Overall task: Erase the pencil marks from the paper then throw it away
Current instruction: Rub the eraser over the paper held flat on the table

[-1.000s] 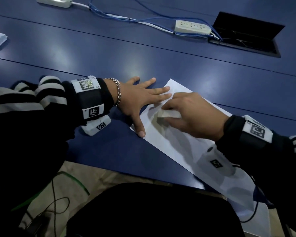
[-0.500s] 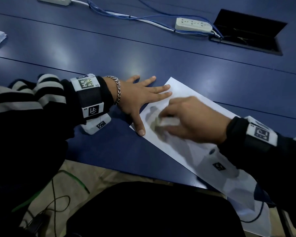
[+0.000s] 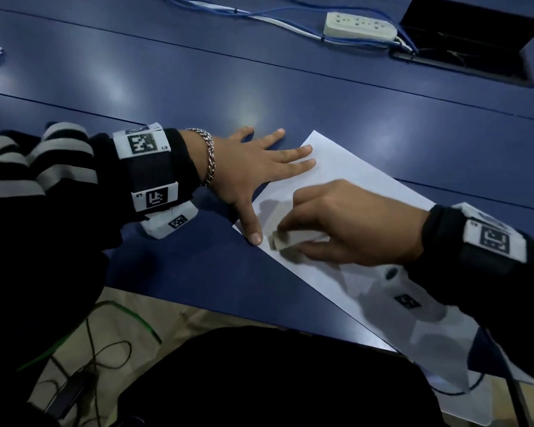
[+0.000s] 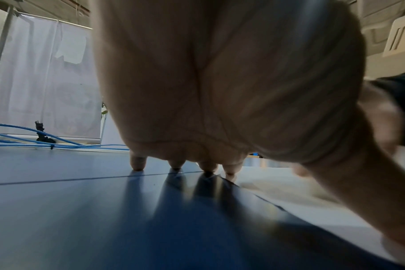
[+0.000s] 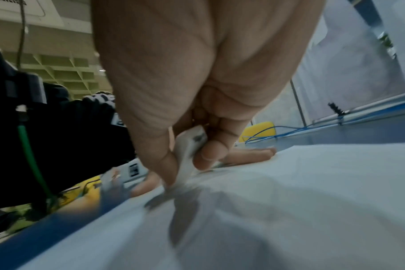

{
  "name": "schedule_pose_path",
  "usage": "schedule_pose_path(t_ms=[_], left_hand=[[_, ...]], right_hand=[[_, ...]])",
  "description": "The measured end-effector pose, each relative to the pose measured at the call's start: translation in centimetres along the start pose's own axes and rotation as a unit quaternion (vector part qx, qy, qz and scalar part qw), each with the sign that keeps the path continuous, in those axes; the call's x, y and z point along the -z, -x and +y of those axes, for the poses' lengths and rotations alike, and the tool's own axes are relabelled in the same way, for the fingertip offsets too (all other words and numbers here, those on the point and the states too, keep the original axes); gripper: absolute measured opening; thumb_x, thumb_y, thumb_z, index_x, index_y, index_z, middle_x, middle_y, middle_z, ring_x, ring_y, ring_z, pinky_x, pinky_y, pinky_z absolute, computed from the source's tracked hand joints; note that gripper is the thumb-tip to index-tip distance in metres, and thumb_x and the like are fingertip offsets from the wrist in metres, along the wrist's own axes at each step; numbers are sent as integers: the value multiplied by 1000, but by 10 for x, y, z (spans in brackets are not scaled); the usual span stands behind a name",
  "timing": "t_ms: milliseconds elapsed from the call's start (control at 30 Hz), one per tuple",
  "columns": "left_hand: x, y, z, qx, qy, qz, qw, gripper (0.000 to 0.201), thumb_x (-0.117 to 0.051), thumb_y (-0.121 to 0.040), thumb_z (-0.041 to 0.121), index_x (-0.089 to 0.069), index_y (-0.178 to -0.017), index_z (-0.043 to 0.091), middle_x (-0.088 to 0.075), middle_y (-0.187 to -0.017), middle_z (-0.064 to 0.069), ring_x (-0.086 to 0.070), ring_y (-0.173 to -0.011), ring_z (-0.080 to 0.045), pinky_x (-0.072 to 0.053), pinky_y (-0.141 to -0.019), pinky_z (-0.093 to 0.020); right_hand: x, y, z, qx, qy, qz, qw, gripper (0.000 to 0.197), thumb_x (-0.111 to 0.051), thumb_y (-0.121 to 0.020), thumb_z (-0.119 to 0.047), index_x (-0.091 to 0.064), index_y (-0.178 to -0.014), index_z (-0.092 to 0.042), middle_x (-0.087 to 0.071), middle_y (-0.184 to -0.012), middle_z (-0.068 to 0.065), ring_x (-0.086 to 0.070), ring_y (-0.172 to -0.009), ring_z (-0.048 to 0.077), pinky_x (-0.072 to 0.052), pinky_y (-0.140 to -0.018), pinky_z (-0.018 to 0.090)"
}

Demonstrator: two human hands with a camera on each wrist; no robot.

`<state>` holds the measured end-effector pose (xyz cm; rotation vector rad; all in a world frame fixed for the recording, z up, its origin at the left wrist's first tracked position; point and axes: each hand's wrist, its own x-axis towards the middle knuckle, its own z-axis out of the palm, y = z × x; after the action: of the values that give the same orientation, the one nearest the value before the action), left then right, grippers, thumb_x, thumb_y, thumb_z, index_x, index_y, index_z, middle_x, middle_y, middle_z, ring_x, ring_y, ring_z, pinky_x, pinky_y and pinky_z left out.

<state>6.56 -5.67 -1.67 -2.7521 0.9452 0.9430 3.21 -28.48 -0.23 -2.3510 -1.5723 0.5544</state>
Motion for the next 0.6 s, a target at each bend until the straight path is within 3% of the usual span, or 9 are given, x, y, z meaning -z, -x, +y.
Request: schedule_pose_path(t_ms=[100, 167, 333, 400, 500, 600], left_hand=[[1, -1, -1, -8, 14, 3, 1000, 153, -76, -45, 94, 18, -158, 51, 30, -164, 30, 26, -157, -28, 6, -122, -70], [1, -2, -3, -9, 11, 1, 1000, 154, -74, -44, 96, 13, -161, 48, 32, -163, 30, 26, -156, -27, 5, -121, -71], [-2, -3, -4, -5, -4, -2, 1000, 155, -70, -47, 98, 28, -156, 47, 37, -161, 28, 30, -155, -26, 7, -122, -69], [-1, -2, -3, -9, 2, 1, 1000, 154, -71, -46, 97, 30, -153, 52, 35, -162, 29, 29, -155, -26, 6, -122, -69], [2, 1, 0, -9, 18, -1, 1000, 147, -75, -47, 93, 40, -135, 67, 33, -162, 30, 28, -156, -25, 8, -122, -68], [2, 1, 0, -2, 8, -3, 1000, 152, -74, -49, 94, 29, -154, 53, 33, -163, 29, 28, -156, -25, 8, -122, -68]], right_hand=[[13, -12, 23, -31, 31, 60, 997, 20, -70, -87, -38, -72, -104, -27, -67, -113, -5, -62, -100, 19, -48, -84, 30], [13, -13, 25, -36, 27, 81, 996, 18, -71, -86, -38, -71, -101, -28, -67, -113, -5, -62, -100, 19, -50, -85, 31], [1, 0, 0, 12, -11, -24, 1000, 27, -60, -94, -50, -71, -109, -29, -59, -94, -9, -61, -86, 16, -49, -80, 30], [6, -4, 10, 4, 7, -4, 1000, 27, -62, -93, -48, -72, -107, -27, -62, -97, -8, -61, -90, 17, -49, -80, 29], [14, -11, 22, -36, 43, 40, 998, 27, -60, -89, -47, -72, -97, -25, -67, -109, -3, -63, -97, 21, -50, -82, 34], [5, -2, 4, -16, 25, 11, 1000, 27, -61, -90, -47, -73, -104, -27, -64, -99, -6, -62, -88, 18, -50, -80, 31]])
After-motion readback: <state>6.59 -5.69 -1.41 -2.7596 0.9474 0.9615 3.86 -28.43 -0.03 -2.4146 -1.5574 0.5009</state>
